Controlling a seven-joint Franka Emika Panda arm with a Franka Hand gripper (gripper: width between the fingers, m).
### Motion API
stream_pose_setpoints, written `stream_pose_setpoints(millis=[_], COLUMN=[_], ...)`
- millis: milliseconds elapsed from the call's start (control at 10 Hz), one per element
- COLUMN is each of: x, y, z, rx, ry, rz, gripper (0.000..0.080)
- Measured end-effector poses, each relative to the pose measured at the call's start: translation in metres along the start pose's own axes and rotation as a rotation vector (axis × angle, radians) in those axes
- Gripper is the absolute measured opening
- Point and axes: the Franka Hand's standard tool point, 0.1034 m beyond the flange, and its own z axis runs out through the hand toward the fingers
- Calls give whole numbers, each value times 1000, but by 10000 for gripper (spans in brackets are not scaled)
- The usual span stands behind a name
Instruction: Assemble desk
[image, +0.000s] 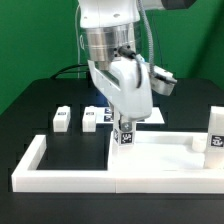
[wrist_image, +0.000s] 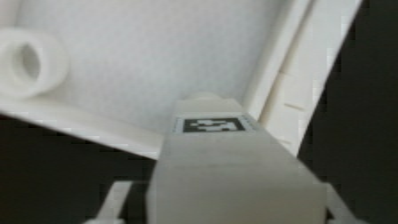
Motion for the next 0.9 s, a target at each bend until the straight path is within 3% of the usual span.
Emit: stream_pose_setpoints(millis=[300,800,900], x=[-1,0,0], y=[-2,-1,-1], z=[2,2,3], rx=[58,56,56], ry=[-9,15,15], rz=[325,455,455], gripper=[289,292,451])
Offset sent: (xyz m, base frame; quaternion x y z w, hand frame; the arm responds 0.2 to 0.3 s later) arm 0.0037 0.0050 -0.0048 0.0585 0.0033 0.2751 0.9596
